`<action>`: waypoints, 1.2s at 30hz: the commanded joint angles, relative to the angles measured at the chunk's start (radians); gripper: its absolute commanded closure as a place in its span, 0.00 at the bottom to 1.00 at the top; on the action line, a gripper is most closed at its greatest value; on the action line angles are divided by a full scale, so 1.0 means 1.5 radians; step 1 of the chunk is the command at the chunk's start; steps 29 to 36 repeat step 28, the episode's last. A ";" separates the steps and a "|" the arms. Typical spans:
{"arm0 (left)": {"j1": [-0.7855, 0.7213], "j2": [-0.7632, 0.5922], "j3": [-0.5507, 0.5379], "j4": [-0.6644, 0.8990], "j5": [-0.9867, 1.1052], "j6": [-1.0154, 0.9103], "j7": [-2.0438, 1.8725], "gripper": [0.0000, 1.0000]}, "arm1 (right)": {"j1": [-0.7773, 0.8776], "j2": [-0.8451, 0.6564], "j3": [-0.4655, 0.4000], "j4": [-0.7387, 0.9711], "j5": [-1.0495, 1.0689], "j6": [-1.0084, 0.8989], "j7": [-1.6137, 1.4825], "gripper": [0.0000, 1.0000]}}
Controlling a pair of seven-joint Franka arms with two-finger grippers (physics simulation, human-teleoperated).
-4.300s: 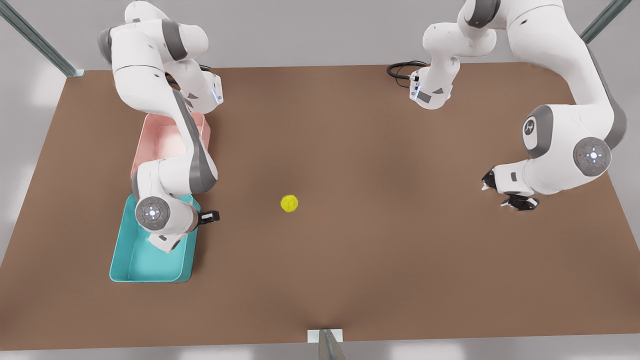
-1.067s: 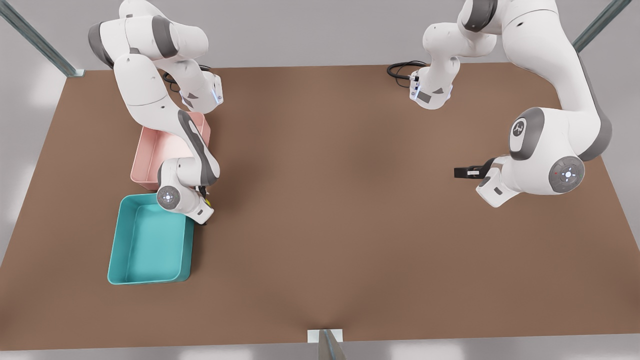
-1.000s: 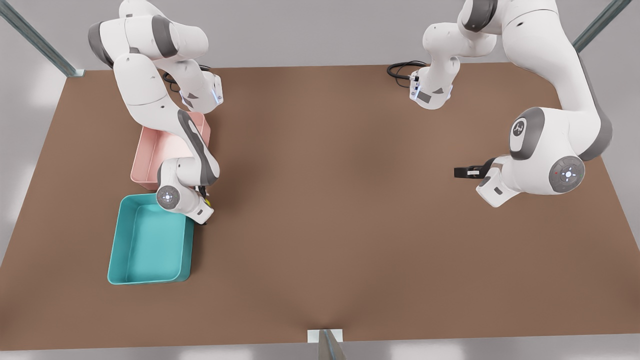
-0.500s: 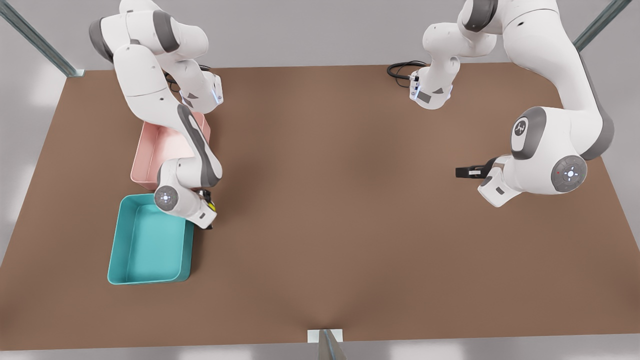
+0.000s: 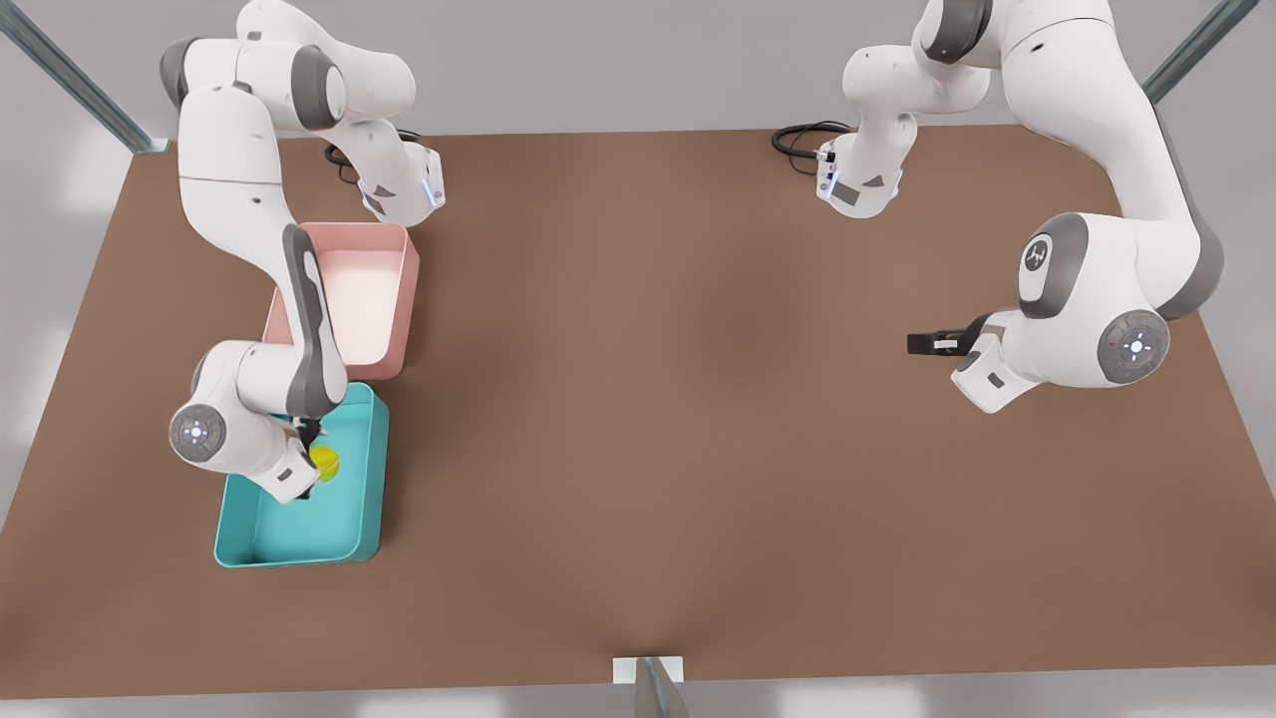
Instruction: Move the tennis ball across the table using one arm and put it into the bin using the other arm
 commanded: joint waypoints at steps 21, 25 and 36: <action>-0.004 -0.006 -0.012 0.027 0.006 -0.002 -0.003 0.00 | -0.052 -0.302 0.103 0.080 -0.049 -0.399 1.236 0.00; -0.004 -0.006 -0.012 0.027 0.005 -0.002 -0.003 0.00 | -0.053 -0.302 0.102 0.081 -0.050 -0.402 1.235 0.00; -0.004 -0.005 -0.012 0.025 0.005 -0.007 -0.004 0.00 | -0.053 -0.302 0.101 0.082 -0.050 -0.402 1.230 0.00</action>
